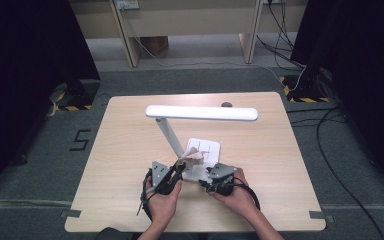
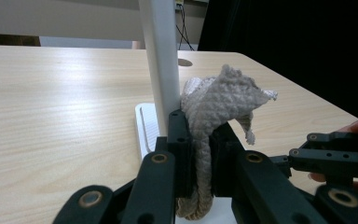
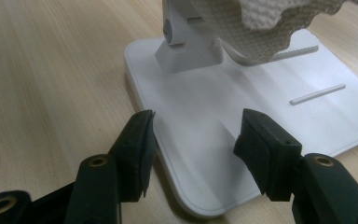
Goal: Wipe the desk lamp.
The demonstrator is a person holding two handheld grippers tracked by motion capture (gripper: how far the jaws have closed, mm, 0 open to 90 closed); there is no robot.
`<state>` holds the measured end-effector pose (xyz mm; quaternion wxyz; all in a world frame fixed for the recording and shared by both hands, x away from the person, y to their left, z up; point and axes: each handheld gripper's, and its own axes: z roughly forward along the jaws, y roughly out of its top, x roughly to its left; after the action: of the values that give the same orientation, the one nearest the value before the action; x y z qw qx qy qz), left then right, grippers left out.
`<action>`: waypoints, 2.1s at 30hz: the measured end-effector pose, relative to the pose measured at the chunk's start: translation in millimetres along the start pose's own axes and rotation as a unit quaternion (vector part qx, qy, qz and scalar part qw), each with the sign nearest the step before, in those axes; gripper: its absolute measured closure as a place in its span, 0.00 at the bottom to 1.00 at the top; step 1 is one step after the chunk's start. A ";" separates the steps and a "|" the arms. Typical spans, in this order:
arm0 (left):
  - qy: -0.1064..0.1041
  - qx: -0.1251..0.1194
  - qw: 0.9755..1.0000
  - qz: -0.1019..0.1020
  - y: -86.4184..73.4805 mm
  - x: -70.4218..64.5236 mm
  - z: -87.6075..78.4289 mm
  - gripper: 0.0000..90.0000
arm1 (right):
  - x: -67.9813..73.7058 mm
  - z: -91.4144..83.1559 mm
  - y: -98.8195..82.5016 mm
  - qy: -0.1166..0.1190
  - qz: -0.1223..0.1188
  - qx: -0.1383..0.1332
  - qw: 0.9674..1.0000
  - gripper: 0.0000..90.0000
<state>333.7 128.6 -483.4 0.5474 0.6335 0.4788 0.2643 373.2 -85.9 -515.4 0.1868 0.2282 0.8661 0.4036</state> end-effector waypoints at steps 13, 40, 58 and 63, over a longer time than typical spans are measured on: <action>-0.004 0.023 1.000 -0.003 -9.4 1.3 3.2 0.91 | 0.0 0.2 0.1 0.000 -0.001 -0.002 1.000 0.51; 0.053 0.017 0.997 -0.057 32.5 66.4 -30.7 0.91 | 0.2 0.0 0.0 0.000 0.000 0.000 1.000 0.51; 0.019 -0.119 0.993 -0.007 117.4 58.6 -46.0 0.91 | -0.1 0.2 -0.1 -0.001 -0.003 -0.002 1.000 0.51; -0.016 -0.134 0.991 -0.004 120.8 55.7 -50.6 0.90 | -0.1 0.1 0.0 -0.002 -0.003 -0.001 1.000 0.51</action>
<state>351.0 207.8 -366.5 0.6361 0.5565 0.4327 0.3138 373.3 -85.9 -515.5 0.1902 0.2262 0.8658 0.4038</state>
